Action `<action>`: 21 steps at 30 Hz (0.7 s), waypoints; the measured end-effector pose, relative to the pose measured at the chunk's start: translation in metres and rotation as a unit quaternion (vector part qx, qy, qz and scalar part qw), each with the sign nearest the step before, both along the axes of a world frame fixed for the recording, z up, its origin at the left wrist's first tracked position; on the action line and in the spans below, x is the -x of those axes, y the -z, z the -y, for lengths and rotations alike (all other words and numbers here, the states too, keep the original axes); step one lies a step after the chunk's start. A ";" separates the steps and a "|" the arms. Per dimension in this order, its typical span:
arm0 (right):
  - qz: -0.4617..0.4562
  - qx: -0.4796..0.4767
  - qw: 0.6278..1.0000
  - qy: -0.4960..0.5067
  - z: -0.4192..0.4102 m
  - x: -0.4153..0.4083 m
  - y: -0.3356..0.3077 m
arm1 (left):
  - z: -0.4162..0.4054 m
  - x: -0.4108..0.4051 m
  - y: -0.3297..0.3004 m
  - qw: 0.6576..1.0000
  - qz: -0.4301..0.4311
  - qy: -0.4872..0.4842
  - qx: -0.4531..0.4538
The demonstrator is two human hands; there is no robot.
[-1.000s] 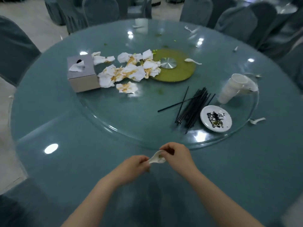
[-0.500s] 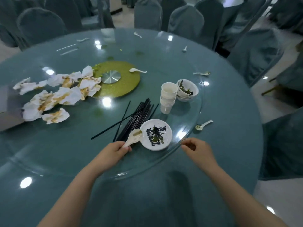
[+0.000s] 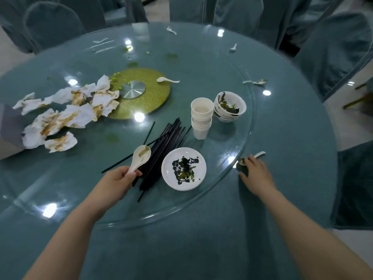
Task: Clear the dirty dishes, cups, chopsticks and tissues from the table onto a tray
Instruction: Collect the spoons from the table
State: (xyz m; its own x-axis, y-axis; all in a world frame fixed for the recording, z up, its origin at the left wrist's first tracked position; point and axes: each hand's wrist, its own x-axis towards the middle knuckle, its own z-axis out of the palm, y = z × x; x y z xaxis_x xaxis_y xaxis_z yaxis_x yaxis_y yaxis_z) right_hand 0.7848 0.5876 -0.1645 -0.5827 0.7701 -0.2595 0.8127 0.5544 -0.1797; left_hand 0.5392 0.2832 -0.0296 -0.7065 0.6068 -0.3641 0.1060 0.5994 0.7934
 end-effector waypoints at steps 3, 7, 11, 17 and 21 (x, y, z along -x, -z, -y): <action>-0.055 -0.090 0.994 -0.036 0.027 -0.016 0.000 | 0.012 -0.006 0.009 1.000 0.013 -0.010 0.008; -0.017 -0.093 0.993 -0.068 0.079 -0.041 -0.007 | 0.031 -0.020 0.017 1.000 0.024 -0.013 -0.001; -0.106 -0.004 0.994 -0.024 0.131 -0.058 -0.013 | 0.051 -0.033 0.012 1.000 0.020 0.009 -0.009; -0.372 0.038 0.898 0.233 0.235 -0.084 -0.050 | 0.098 -0.057 -0.010 0.994 -0.023 0.104 -0.033; -0.417 0.057 0.862 0.283 0.302 -0.105 -0.086 | 0.132 -0.089 -0.022 0.980 -0.045 0.187 -0.051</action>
State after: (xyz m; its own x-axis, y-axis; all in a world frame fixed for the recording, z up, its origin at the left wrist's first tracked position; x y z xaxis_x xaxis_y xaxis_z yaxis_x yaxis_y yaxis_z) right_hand 0.8900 0.2853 -0.0784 -0.1423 0.9895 -0.0246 0.5084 0.0518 -0.8595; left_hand 0.6278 0.1512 -0.0080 -0.4546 0.8593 -0.2343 0.3747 0.4232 0.8249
